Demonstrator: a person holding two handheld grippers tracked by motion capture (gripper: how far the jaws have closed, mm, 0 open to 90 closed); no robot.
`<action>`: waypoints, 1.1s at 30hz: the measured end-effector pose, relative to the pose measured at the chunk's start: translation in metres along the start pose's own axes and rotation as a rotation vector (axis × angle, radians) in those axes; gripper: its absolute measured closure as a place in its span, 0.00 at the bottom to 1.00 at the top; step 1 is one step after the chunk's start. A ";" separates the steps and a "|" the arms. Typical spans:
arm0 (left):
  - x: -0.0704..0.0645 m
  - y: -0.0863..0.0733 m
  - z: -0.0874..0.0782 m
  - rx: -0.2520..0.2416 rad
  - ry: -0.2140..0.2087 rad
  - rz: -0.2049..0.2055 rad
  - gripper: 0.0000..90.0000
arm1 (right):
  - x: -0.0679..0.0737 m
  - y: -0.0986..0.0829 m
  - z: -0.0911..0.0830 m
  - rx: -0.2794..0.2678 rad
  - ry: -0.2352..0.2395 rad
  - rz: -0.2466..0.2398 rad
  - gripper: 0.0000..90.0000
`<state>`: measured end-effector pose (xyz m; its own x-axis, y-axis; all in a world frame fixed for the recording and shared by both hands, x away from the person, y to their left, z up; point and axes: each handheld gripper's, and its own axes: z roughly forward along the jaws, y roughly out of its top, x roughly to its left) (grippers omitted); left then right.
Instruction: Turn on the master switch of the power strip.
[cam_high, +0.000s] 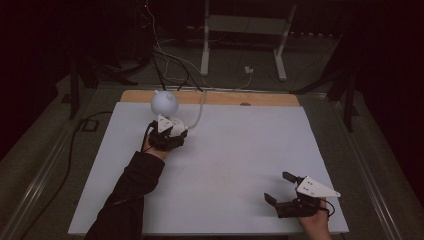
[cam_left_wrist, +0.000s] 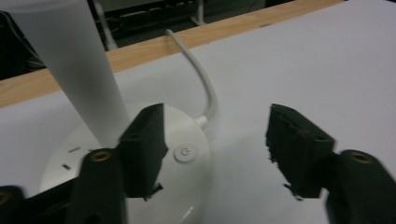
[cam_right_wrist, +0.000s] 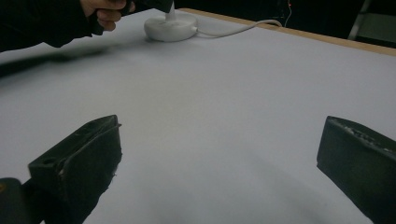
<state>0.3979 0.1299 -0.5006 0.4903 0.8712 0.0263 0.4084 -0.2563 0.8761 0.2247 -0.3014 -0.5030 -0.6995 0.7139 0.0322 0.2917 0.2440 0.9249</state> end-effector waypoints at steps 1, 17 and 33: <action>0.000 0.000 0.001 -0.001 0.003 0.003 0.49 | 0.000 0.000 0.000 -0.001 -0.001 -0.001 0.00; 0.001 -0.006 0.012 0.022 0.046 0.021 0.86 | 0.001 0.001 0.000 -0.002 -0.002 -0.008 0.00; -0.001 -0.010 0.027 0.069 0.120 0.136 1.00 | 0.000 0.001 -0.001 -0.002 -0.002 -0.005 0.00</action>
<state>0.4138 0.1202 -0.5222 0.4507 0.8692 0.2035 0.3985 -0.3999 0.8254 0.2244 -0.3017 -0.5023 -0.6998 0.7139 0.0272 0.2869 0.2460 0.9258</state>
